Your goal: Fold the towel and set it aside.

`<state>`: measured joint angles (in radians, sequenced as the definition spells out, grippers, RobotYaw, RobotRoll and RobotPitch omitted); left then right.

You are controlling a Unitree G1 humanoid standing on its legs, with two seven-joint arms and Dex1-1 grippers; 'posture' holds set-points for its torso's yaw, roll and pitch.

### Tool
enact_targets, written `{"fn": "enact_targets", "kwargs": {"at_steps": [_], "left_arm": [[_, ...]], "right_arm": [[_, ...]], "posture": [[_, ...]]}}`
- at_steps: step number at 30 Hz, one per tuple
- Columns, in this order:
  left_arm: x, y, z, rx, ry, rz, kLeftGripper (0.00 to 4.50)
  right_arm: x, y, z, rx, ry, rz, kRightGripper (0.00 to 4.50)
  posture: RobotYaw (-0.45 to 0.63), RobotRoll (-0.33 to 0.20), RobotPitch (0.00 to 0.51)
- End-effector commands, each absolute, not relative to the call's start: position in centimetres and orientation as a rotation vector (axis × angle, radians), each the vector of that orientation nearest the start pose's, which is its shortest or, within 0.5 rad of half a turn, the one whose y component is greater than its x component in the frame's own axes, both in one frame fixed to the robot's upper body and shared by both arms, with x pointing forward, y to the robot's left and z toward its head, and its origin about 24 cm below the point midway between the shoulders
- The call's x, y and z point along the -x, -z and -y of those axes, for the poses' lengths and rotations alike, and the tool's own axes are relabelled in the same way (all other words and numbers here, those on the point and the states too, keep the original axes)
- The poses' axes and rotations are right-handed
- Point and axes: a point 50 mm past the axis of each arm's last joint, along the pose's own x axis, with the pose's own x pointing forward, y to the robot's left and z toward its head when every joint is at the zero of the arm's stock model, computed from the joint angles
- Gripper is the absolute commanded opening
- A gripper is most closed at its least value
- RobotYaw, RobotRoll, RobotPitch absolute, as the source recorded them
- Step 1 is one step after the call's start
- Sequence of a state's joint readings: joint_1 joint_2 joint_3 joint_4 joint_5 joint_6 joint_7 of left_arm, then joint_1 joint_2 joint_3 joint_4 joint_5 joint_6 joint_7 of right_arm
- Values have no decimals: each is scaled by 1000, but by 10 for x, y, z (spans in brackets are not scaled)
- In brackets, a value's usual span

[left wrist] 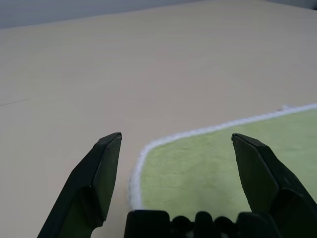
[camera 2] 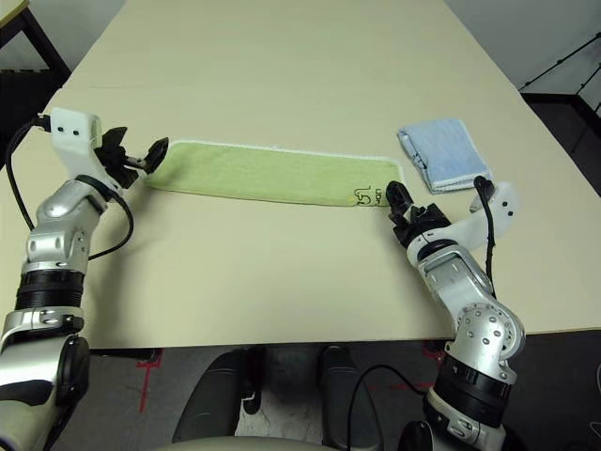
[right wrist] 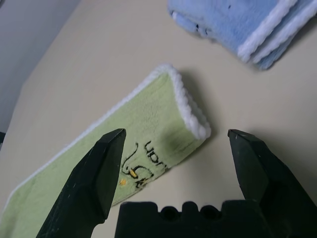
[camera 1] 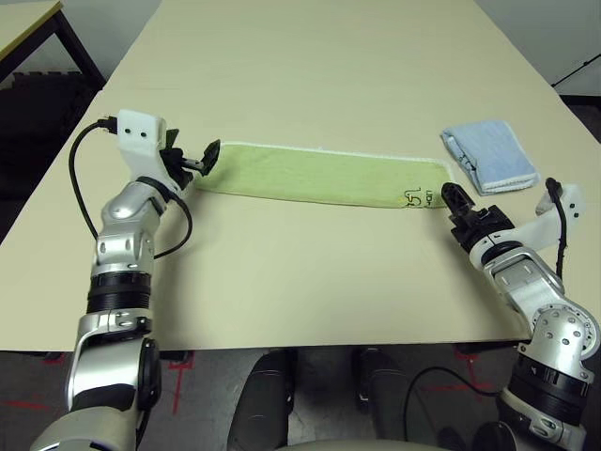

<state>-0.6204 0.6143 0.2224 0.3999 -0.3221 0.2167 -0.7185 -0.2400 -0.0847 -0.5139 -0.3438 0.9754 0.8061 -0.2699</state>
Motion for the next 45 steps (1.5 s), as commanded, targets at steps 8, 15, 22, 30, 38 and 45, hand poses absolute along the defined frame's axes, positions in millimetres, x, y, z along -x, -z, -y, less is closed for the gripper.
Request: {"fn": "enact_targets", "kwargs": {"at_steps": [8, 15, 22, 30, 38, 45], "left_arm": [[-321, -196, -268, -182, 829, 25, 4500], [-314, -197, -257, -296, 1025, 6, 4500], [-306, -192, -250, -371, 1138, 12, 4500], [-306, -184, -249, -417, 1178, -40, 4500], [-307, -184, -250, -436, 1170, -61, 4500], [-307, -186, -253, -446, 1157, -75, 4500]], "right_arm": [[-266, -127, 219, -787, 34, -127, 4462], [-264, -127, 218, -785, 25, -135, 4462], [-262, -127, 218, -790, 19, -144, 4462], [-250, -119, 208, -887, 19, -171, 4462], [-257, -107, 206, -993, 72, -172, 4462], [-272, -98, 212, -1030, 121, -169, 4462]], "posture": [[55, 0, 161], [53, 0, 165], [53, 0, 168], [41, 0, 168], [42, 0, 164], [48, 0, 162]]}}
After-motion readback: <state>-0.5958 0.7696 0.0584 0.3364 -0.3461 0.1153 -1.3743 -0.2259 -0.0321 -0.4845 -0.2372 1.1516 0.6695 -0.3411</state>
